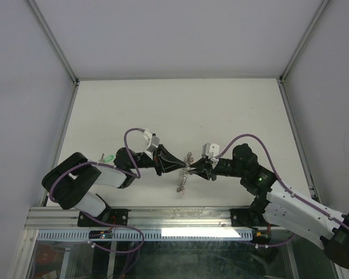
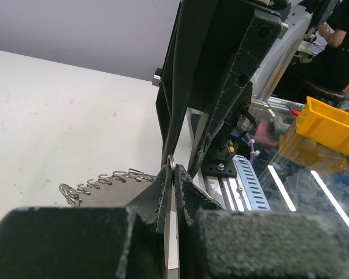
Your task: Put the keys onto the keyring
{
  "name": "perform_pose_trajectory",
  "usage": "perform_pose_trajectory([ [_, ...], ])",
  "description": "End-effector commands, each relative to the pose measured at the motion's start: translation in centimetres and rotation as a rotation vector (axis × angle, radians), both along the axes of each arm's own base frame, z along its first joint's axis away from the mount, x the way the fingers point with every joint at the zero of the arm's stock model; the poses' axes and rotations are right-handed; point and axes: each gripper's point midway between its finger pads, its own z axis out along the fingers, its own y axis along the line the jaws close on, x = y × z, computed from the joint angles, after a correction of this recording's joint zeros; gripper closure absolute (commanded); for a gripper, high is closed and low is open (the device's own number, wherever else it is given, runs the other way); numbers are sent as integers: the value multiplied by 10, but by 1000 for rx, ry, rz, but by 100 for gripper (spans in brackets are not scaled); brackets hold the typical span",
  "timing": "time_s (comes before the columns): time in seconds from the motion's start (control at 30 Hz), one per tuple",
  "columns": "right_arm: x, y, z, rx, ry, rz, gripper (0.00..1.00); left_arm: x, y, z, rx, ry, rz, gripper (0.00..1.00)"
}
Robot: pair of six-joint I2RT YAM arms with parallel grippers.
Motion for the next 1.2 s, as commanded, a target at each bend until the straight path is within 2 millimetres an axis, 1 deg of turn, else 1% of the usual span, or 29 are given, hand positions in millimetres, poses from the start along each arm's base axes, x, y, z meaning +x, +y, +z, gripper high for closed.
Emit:
perform_pose_trajectory([
  [0.0,6,7,43,108,-88,3,74,-6,6,35,-125,-132,-10,100],
  [0.5,6,13,42,108,-74,28,79,-8,5,36,-123,-141,-34,100],
  [0.73,9,14,36,96,-66,18,77,-9,4,37,-123,-142,-40,100],
  [0.83,8,14,37,101,-66,23,77,-9,4,37,-122,-142,-42,100],
  [1.0,5,16,38,107,-56,40,84,-9,4,37,-123,-143,-42,100],
  [1.13,2,18,40,108,-44,66,98,-9,4,37,-122,-141,-45,100],
  [1.17,1,19,38,102,-36,72,100,-9,4,37,-123,-141,-42,100],
])
